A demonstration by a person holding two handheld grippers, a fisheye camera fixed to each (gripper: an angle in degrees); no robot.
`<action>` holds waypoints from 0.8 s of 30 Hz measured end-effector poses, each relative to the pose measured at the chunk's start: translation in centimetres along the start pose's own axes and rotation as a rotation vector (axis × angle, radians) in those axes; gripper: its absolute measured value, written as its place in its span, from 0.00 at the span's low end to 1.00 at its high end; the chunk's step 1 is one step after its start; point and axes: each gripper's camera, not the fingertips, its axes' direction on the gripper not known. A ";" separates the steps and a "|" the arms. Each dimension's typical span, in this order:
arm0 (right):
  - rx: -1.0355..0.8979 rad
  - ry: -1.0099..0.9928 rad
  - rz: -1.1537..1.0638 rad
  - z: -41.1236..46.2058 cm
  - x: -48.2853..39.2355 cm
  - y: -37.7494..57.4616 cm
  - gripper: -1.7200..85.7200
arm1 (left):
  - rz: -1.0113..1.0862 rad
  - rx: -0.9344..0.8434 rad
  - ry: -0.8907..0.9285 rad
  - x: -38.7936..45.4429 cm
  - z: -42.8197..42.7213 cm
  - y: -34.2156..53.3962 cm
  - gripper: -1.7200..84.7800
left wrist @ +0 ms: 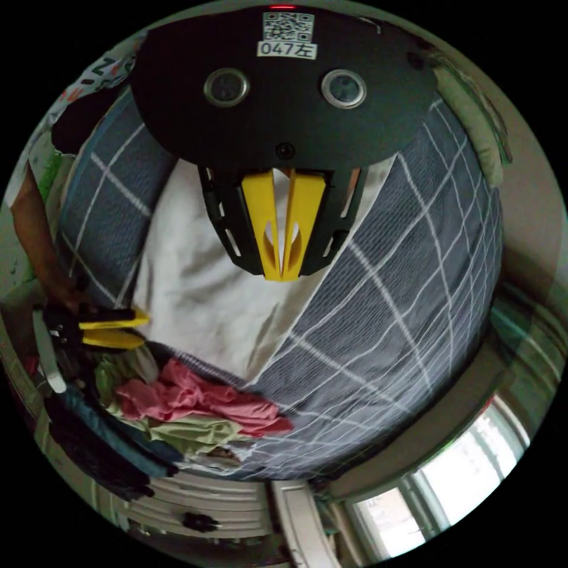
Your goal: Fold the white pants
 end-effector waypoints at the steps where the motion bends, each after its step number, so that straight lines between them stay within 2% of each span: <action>1: -0.009 0.000 -0.001 0.0 0.0 0.2 0.11 | 0.009 -0.010 -0.014 0.6 1.2 -2.0 0.01; 5: -0.005 0.021 -0.047 -0.3 -1.0 1.7 0.04 | -0.021 -0.047 0.019 1.0 5.4 -6.5 0.01; 7: 0.097 0.045 -0.082 -1.3 -2.3 2.3 0.03 | -0.042 -0.031 0.033 1.6 7.0 -8.3 0.01; 11: 0.304 0.043 -0.358 -3.0 -7.3 3.5 0.02 | -0.087 -0.049 -0.033 2.0 8.9 -9.5 0.01; 12: 0.353 0.073 -0.450 -3.5 -8.2 3.5 0.02 | -0.121 -0.043 -0.035 1.9 9.1 -9.6 0.01; 14: 0.369 0.208 -0.464 -4.0 -7.7 2.1 0.02 | -0.167 -0.025 -0.050 1.6 9.1 -9.9 0.01; 16: 0.320 0.199 -0.368 -4.6 -4.5 0.0 0.02 | -0.174 -0.023 -0.088 1.8 9.3 -10.5 0.01; 20: 0.062 0.038 -0.231 -1.6 1.9 -1.3 0.03 | -0.138 -0.043 -0.107 2.9 10.1 -11.8 0.01; 24: -0.005 0.097 -0.154 0.1 3.9 0.7 0.08 | -0.112 -0.022 -0.121 3.9 10.1 -13.5 0.01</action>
